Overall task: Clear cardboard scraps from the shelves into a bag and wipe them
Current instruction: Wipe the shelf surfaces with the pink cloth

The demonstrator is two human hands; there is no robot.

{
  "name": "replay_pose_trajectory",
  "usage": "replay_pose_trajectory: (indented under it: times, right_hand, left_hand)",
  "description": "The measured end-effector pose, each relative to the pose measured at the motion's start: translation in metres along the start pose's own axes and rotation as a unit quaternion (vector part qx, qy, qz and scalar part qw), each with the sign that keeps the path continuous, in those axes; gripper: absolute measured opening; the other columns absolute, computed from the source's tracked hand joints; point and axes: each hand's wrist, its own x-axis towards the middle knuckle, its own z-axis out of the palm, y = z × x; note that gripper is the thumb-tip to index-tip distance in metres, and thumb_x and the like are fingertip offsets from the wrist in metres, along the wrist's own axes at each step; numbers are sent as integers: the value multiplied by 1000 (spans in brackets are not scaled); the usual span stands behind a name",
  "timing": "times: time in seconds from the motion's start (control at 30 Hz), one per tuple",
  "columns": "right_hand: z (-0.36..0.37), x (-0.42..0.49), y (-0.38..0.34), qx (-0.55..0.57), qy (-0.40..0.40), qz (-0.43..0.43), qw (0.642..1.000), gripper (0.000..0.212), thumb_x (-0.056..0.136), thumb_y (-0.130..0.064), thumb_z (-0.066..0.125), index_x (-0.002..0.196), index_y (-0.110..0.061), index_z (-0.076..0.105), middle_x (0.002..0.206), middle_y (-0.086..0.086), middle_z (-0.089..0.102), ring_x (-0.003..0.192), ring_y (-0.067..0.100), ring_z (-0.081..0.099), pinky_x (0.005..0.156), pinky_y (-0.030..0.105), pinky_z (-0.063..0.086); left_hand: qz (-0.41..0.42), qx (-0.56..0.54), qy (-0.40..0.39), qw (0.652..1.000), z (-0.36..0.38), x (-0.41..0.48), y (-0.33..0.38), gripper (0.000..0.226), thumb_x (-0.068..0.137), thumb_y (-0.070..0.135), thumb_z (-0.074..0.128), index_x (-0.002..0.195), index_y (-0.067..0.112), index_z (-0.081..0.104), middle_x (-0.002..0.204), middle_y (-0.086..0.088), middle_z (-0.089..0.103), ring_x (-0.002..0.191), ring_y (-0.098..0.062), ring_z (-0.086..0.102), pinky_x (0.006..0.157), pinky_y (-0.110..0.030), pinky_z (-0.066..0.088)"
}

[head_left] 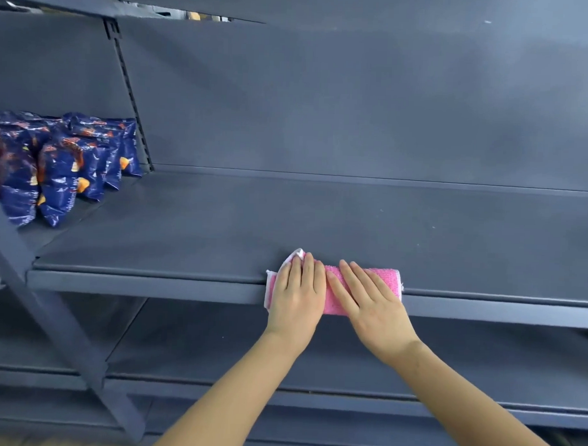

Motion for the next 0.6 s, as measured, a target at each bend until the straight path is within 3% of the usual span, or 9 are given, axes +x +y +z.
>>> replay_pose_trajectory:
  times: [0.13,0.3,0.6]
  right_hand:
    - [1,-18,21,-26,1,10,1000,48,83,0,31,120,-7,62,116,15,66,104,30,66,89,40,51]
    - [-1,-33,44,-38,0,19,999,56,95,-2,11,120,-7,61,118,15,66,105,30,65,91,40,50]
    - [-6,-66,93,-36,28,3,999,55,95,-1,12,121,-8,60,117,15,66,105,30,65,90,40,51]
  left_hand:
    - [10,-15,2,1000,7,8,24,43,53,22,86,94,12,76,101,-2,75,97,-16,70,84,-25,56]
    - [8,-19,22,1000,7,16,50,41,53,20,85,92,13,76,99,-2,75,95,-16,71,83,-25,57]
    - [14,-4,32,999,8,32,106,40,56,20,84,95,12,75,101,-2,75,98,-16,70,84,-25,56]
